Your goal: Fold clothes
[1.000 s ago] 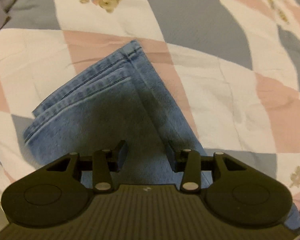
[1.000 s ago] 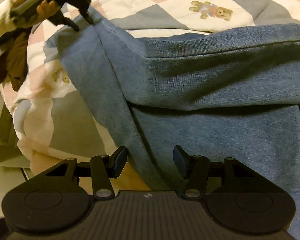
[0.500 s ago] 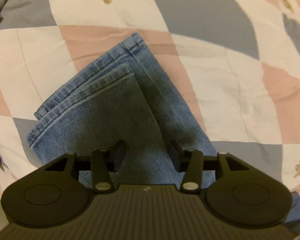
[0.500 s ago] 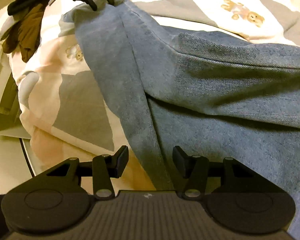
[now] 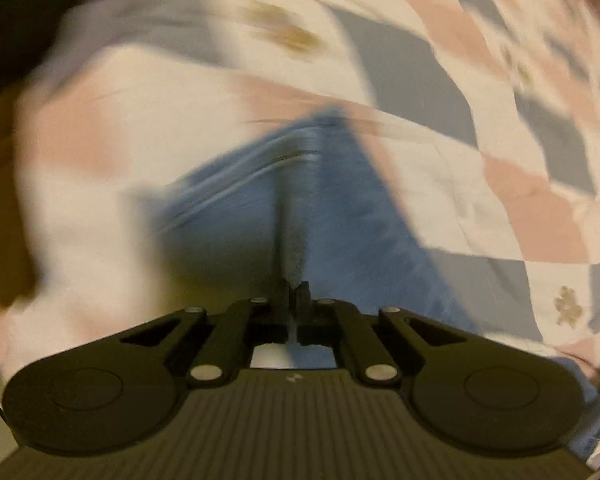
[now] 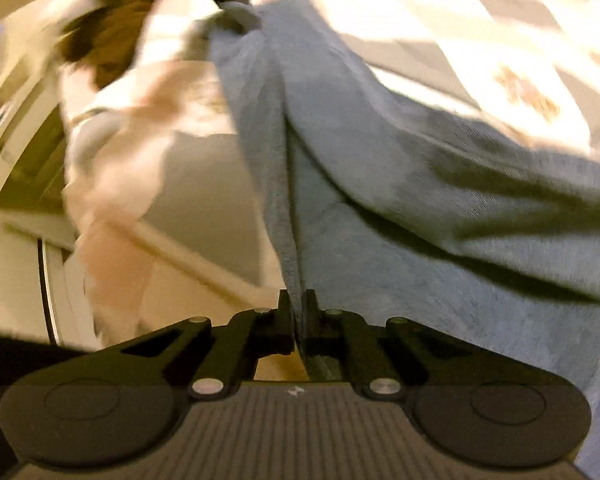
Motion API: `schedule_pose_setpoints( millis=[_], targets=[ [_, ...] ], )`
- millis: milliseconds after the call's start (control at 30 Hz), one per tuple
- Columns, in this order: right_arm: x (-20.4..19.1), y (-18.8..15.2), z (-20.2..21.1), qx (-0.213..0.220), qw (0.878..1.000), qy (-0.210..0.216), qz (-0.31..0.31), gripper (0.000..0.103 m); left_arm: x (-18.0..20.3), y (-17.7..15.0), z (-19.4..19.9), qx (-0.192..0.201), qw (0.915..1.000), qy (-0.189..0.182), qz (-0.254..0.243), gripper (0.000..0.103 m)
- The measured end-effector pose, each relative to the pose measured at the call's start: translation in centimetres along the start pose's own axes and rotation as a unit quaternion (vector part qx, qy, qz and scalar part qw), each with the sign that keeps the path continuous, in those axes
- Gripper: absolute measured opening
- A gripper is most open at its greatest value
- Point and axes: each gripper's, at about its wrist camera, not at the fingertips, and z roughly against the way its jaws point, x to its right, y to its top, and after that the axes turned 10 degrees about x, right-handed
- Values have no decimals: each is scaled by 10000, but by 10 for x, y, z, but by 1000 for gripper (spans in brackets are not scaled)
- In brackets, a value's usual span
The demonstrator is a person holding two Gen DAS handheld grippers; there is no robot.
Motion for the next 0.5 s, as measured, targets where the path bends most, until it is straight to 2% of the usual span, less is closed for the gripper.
schedule_pose_setpoints(
  millis=[33,67,100,133,167,200,233,267,333,367,433,467,500],
  targets=[
    [-8,-2,6,81,9997,37,231,4,-20,-9,27,170,9996,32,216,1],
    [-13,-5,9,100,9993,105,342,4,-49,-21,48,156,9982,165,547,2],
    [-18,-7,11,93,9990,186,404,5,-77,-35,54,22,9960,303,842,3],
    [-21,-8,10,11,9989,292,374,19,-105,-49,58,-117,9925,439,1134,4],
    [-23,-9,6,-137,9987,388,316,25,-126,-72,51,-349,9888,883,1149,4],
    [-26,-10,3,-313,9980,444,311,38,-146,-95,44,-585,9826,1341,1146,5],
    [-29,-11,1,-448,9971,468,392,42,-157,-113,35,-875,9744,1842,947,8],
    [-32,-12,2,-484,9965,456,506,42,-164,-131,28,-1074,9662,2241,689,10],
    [-25,-11,15,-400,9975,223,539,43,-165,-146,30,-1101,9619,2450,520,10],
    [-21,-10,22,-350,9979,91,539,43,-157,-142,36,-894,9692,2222,580,10],
    [0,-8,39,-217,9991,-162,326,43,-137,-125,48,-445,9821,1701,675,17],
    [11,-6,47,-147,9993,-287,201,43,-124,-114,48,-285,9863,1479,668,28],
    [22,-4,56,-78,9990,-423,140,43,-108,-98,47,-107,9907,1219,593,31]
  ],
)
